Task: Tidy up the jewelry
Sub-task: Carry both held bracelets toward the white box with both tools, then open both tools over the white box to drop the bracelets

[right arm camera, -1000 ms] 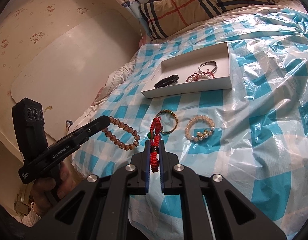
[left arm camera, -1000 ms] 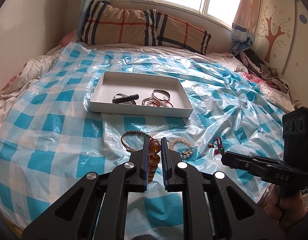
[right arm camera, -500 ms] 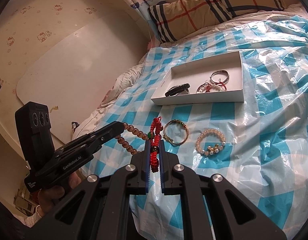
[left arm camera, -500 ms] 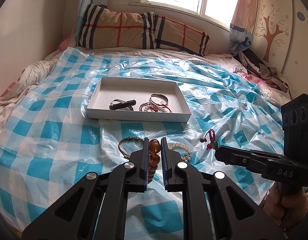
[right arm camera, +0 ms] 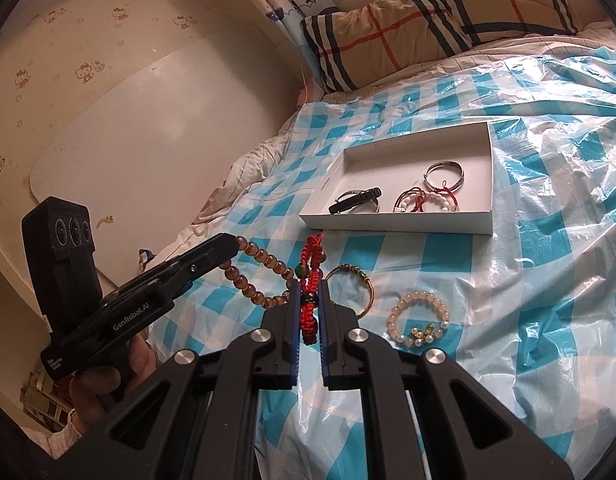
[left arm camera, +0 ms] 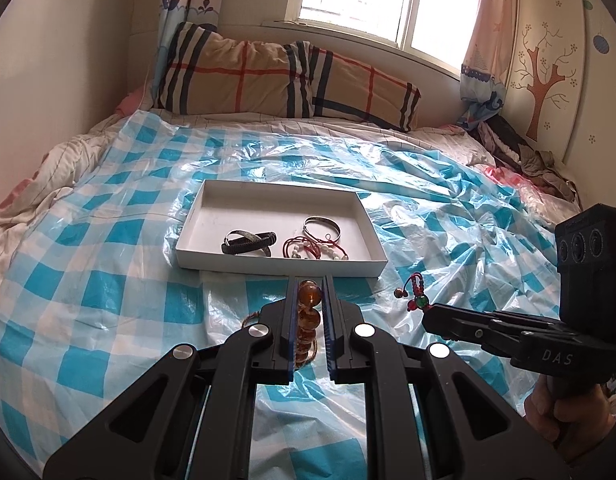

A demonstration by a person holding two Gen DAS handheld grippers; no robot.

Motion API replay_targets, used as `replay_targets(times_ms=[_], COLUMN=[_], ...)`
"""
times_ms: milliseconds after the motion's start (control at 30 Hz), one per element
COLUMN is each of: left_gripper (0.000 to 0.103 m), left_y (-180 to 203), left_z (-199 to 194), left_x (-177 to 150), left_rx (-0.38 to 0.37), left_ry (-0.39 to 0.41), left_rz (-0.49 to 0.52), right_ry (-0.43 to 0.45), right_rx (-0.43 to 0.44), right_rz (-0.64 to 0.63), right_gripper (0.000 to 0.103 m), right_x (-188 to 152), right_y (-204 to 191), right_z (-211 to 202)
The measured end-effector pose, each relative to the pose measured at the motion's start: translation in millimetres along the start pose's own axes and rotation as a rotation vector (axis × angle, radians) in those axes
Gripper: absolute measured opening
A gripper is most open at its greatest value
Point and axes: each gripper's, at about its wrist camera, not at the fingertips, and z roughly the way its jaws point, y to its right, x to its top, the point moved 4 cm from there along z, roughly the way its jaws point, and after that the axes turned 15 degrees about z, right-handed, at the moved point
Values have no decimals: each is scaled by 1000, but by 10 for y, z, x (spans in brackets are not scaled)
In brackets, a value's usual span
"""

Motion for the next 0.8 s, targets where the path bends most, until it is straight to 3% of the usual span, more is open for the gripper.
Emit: replay_targets(times_ms=[800], left_gripper=[11], left_y=[-39], left_z=[627], left_x=[480], left_rx=[-26], left_ry=[34], left_rz=[9], right_ry=[34], right_rx=[-39], right_rz=[-28], right_gripper=[9], right_x=[598], right_y=[222], right_z=[386])
